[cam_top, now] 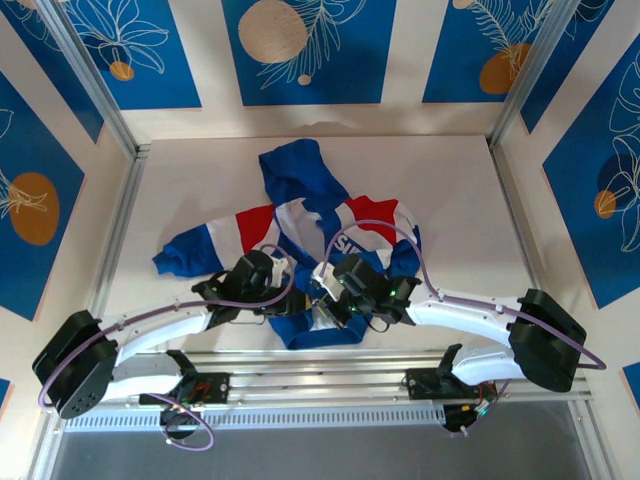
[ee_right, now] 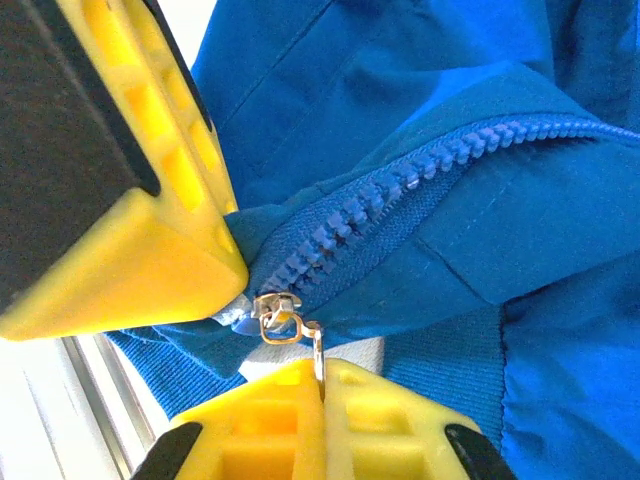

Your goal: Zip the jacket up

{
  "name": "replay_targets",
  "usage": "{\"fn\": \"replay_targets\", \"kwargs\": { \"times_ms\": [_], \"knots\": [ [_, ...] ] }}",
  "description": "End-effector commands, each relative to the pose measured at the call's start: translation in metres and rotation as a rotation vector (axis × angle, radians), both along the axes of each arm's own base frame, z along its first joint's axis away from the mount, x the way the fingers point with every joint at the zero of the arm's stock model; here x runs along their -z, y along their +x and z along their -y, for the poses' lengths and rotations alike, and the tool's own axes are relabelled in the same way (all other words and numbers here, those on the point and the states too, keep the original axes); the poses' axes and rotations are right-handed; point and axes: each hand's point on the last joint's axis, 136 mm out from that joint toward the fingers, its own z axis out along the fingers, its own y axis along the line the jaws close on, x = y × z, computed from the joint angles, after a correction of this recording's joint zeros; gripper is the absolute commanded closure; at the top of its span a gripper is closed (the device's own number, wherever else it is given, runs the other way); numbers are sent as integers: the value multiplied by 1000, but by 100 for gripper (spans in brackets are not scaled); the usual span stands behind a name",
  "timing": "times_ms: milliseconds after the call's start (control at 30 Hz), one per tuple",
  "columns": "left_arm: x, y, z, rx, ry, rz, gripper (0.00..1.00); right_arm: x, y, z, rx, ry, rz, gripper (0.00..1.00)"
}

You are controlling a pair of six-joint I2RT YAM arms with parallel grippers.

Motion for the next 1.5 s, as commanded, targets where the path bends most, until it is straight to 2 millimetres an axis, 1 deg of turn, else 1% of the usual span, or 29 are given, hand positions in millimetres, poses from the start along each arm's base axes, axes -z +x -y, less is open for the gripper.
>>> {"fn": "replay_targets", "kwargs": {
  "times_ms": [0,67,167,400,533,600,700,767,800,867,967,1100,1167,1233,1300,1400,1467],
  "knots": [
    [17,-9,-13,7,112,-28,100,-17,13,1,49,-3,49,100],
    [18,-7,-20,-19,153,-9,100,-18,13,0,44,-7,34,100],
    [15,-4,-26,-45,163,19,100,-17,11,-3,45,-13,-2,100],
    [15,-7,-26,-38,159,16,100,-20,14,-8,56,-9,-27,100],
    [8,-6,-26,-43,140,33,100,-20,14,-10,47,1,-79,100],
    [7,-6,-26,-46,140,39,100,-21,10,-13,16,25,-122,100],
    [8,-5,-27,-54,140,38,100,-29,-10,-25,-153,81,-144,100],
    [8,-6,-25,-49,132,34,100,-33,-19,-28,-236,87,-120,100],
    [9,-6,-24,-44,131,30,100,-34,-19,-28,-254,75,-98,100],
    [10,-8,-23,-32,131,18,100,-35,-13,-24,-257,33,-34,100],
    [14,-10,-21,-20,134,0,100,-41,-4,-18,-266,-14,84,100],
    [17,-12,-20,-9,134,-20,100,-46,4,-11,-316,-78,239,100],
    [16,-13,-17,0,127,-26,100,-46,5,-9,-347,-102,260,100],
    [15,-13,-16,5,124,-28,100,-43,3,-8,-369,-104,203,100],
    [15,-12,-15,7,123,-27,100,-40,6,-9,-344,-113,155,100],
    [16,-13,-14,14,122,-30,100,-36,11,-11,-332,-151,229,100],
    [17,-14,-14,17,118,-36,100,-38,17,-13,-324,-166,286,100]
  ]
}}
